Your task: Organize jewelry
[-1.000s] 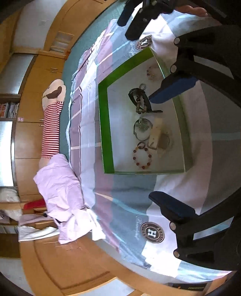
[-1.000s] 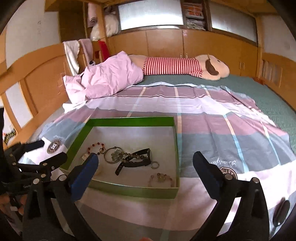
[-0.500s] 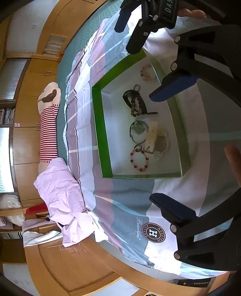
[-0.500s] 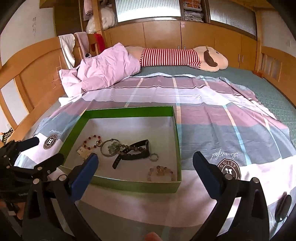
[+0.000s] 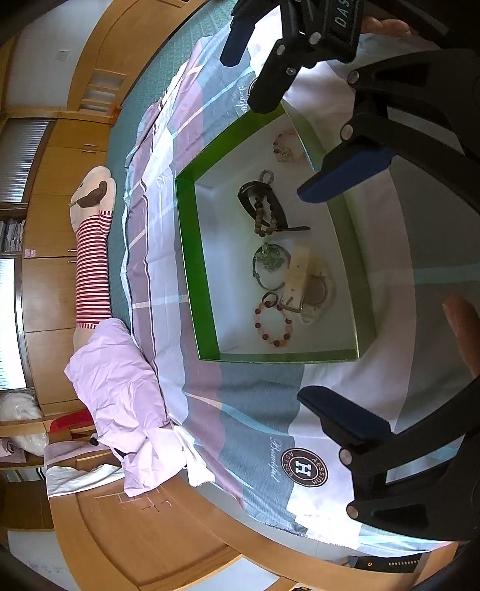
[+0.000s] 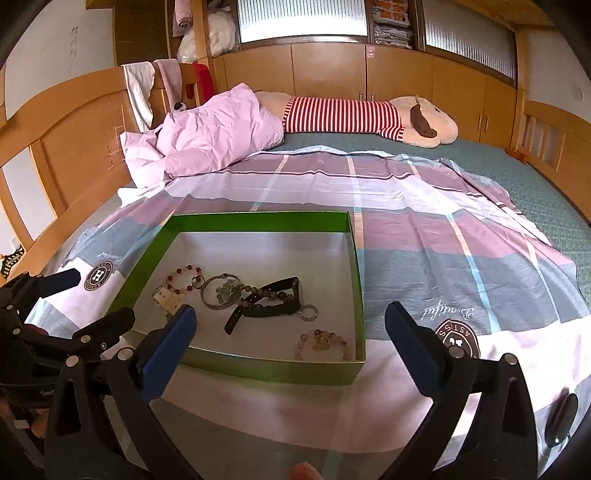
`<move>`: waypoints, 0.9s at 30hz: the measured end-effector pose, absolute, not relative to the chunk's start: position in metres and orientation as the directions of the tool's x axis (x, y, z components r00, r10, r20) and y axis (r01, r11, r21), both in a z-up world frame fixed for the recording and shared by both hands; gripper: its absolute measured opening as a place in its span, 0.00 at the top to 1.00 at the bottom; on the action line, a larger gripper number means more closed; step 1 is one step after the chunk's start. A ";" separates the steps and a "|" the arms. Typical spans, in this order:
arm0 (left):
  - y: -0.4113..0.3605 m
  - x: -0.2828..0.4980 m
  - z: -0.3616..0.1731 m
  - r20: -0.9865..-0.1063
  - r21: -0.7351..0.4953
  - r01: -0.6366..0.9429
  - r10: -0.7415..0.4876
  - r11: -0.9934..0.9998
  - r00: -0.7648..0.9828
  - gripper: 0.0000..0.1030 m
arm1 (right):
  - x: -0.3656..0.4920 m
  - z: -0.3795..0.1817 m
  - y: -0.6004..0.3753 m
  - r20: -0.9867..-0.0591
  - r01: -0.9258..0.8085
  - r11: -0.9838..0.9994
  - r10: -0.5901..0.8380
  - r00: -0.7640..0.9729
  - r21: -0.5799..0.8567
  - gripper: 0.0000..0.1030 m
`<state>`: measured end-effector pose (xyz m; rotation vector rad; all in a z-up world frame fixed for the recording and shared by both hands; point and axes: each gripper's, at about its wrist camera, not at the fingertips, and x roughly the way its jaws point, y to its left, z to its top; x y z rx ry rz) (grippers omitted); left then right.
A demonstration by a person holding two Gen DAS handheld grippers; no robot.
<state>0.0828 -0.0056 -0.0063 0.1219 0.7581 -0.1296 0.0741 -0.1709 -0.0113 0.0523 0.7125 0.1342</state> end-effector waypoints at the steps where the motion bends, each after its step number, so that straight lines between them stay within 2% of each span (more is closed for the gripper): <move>1: -0.006 0.083 -0.006 -0.691 0.064 0.160 -0.072 0.985 0.719 0.04 | 0.074 -0.011 -0.170 -0.649 -0.106 0.990 0.139 0.748 0.091 0.03; 27: -0.006 0.084 -0.009 -0.702 0.069 0.168 -0.071 0.983 0.708 0.04 | 0.076 -0.014 -0.169 -0.650 -0.109 0.991 0.136 0.748 0.082 0.03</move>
